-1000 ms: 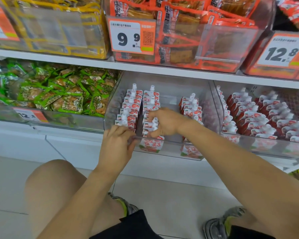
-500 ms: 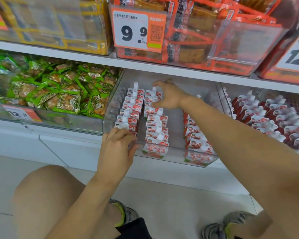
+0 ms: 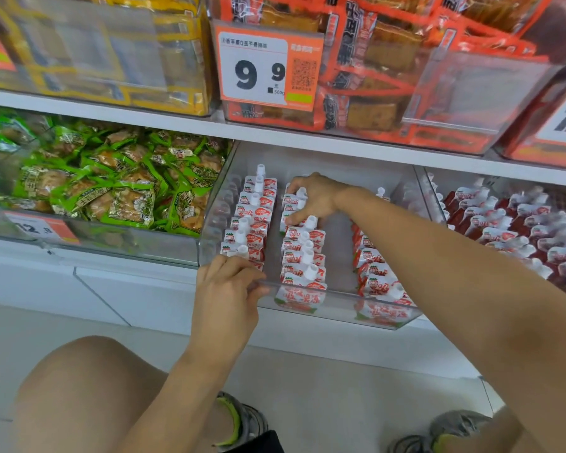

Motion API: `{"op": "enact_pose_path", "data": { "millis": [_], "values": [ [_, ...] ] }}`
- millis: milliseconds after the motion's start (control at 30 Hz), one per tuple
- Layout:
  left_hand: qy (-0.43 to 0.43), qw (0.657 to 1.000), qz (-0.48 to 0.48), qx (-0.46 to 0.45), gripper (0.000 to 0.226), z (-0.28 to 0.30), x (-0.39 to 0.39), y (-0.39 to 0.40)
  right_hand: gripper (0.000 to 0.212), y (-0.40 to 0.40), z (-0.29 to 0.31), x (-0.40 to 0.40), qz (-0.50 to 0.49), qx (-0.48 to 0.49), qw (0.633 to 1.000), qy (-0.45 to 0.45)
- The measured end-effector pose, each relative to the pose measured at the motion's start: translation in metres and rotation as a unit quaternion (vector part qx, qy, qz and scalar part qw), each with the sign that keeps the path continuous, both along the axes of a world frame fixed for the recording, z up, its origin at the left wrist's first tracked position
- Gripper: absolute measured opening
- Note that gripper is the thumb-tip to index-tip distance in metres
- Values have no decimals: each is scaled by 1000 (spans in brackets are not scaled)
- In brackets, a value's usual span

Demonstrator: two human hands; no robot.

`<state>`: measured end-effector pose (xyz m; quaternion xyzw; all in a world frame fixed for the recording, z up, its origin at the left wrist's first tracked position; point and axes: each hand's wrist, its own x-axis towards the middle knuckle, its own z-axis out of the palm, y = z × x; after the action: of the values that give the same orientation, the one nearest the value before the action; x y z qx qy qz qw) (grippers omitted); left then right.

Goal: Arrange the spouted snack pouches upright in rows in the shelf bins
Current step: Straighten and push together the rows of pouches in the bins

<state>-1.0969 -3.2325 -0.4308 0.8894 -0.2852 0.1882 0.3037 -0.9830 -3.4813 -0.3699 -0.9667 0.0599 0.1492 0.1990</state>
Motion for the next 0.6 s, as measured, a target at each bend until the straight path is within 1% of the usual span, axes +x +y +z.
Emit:
{"op": "enact_pose_path", "data": {
  "millis": [133,333,467,600],
  "values": [
    [-1,1000,-3,1,24,0,-2,0,63,-5,3,-4,-8,-1,1000,6],
    [-4,1000,2,12,24,0,-2,0,70,-8,0,-11,-25,17,1000,-6],
    [1,1000,3,28,23,1,-2,1,70,-14,1,-14,-24,20,999,-9],
    [13,998,0,61,23,5,-3,1,76,-15,1,-19,-14,-5,1000,4]
  ]
}}
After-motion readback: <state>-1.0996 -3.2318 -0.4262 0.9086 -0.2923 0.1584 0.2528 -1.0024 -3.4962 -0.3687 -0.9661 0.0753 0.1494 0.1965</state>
